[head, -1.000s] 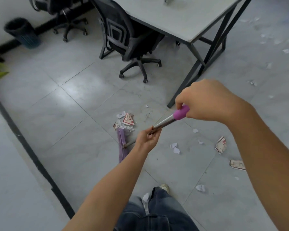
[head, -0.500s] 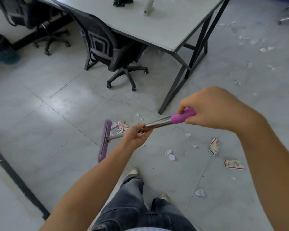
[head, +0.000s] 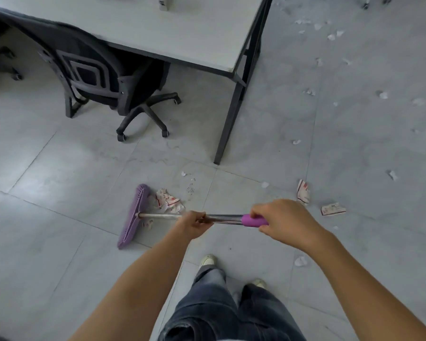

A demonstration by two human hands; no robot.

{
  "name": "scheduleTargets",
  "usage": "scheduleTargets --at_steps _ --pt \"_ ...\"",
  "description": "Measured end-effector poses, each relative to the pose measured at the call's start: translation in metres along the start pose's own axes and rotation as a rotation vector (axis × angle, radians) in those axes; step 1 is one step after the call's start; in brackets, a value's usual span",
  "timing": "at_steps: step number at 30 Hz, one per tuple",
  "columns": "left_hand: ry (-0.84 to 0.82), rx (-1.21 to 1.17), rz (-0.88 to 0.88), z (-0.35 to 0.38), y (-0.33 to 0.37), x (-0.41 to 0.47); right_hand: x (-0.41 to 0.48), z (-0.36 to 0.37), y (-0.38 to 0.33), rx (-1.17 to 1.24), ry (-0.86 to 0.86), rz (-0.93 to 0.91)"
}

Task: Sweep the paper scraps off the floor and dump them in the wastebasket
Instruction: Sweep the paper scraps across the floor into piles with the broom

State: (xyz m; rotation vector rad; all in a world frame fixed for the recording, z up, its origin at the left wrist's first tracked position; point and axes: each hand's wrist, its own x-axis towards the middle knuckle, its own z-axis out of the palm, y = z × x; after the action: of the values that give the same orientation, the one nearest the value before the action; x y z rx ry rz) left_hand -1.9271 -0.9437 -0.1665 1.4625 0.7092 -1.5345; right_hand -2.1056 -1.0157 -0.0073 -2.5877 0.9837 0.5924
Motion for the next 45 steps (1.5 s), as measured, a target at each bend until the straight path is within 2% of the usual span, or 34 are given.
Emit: scheduleTargets --at_steps 3,6,12,15,19,26,33,36,40,45 --pt "-0.137 0.028 -0.044 0.046 -0.021 -0.005 -0.018 -0.023 0.039 -0.012 -0.077 0.144" --pt "-0.239 0.003 -0.074 0.087 -0.032 -0.021 -0.036 -0.056 0.065 -0.025 -0.066 0.25" --pt "-0.338 0.027 -0.092 0.104 -0.018 -0.055 -0.061 -0.1 0.068 0.148 -0.039 0.258" --pt "-0.285 0.085 -0.062 0.097 -0.006 -0.054 -0.063 -0.093 0.061 0.232 -0.008 0.274" --pt "-0.162 0.177 -0.004 0.077 0.018 -0.022 -0.039 -0.039 0.04 0.251 0.075 0.282" --pt "-0.025 0.32 0.044 0.061 0.008 0.035 -0.014 0.04 0.015 0.242 0.002 0.209" --pt "-0.011 0.318 0.002 0.106 -0.075 0.037 -0.074 0.074 0.088 0.328 -0.059 0.21" --pt "-0.069 0.253 0.024 0.139 -0.131 0.025 -0.109 0.087 0.139 0.3 -0.057 0.165" --pt "-0.052 0.177 0.074 0.184 -0.218 0.018 -0.166 0.106 0.212 0.257 -0.09 0.122" --pt "-0.022 0.133 -0.022 0.225 -0.325 0.006 -0.247 0.125 0.287 0.273 -0.222 0.128"
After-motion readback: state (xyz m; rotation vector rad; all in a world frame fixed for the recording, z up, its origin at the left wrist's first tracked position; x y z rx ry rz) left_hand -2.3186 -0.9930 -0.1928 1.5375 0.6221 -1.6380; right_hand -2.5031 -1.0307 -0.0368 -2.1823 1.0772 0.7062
